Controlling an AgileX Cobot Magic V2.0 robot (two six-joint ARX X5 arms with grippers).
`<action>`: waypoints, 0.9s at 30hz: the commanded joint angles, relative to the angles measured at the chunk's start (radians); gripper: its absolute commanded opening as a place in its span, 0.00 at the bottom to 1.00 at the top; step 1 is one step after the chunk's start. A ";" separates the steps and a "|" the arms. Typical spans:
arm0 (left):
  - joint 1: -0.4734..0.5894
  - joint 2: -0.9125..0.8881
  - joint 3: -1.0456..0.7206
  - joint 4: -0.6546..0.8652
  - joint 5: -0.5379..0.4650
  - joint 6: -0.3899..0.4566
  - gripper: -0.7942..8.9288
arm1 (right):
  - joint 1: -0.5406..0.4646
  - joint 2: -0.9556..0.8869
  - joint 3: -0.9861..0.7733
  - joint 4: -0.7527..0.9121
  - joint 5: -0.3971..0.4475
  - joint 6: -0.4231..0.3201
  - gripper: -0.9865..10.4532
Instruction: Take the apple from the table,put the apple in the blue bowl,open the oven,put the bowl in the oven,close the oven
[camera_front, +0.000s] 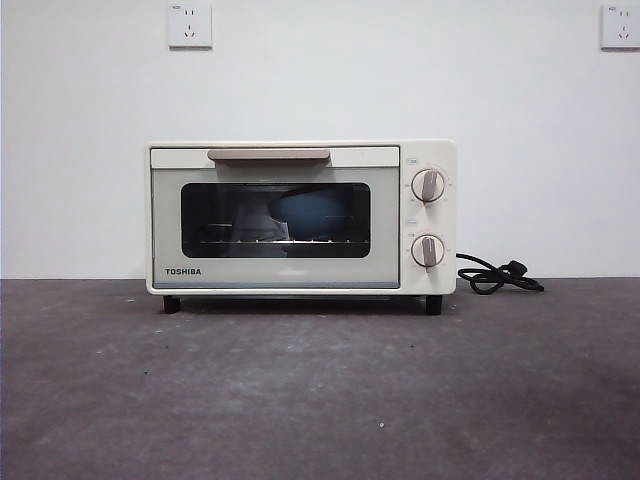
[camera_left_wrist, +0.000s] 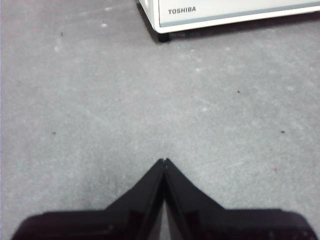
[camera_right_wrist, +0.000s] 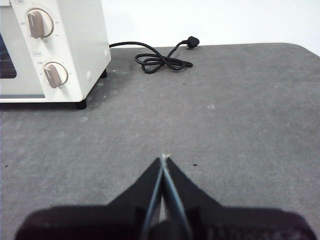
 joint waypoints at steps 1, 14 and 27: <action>0.015 -0.084 -0.010 -0.012 0.010 0.008 0.08 | 0.000 -0.001 -0.010 0.005 0.001 0.010 0.09; 0.016 -0.314 -0.010 -0.011 0.006 0.008 0.08 | 0.000 -0.001 -0.010 0.006 0.001 0.010 0.09; -0.006 -0.314 -0.010 -0.019 -0.187 -0.004 0.08 | 0.000 -0.001 -0.010 0.005 0.000 0.010 0.09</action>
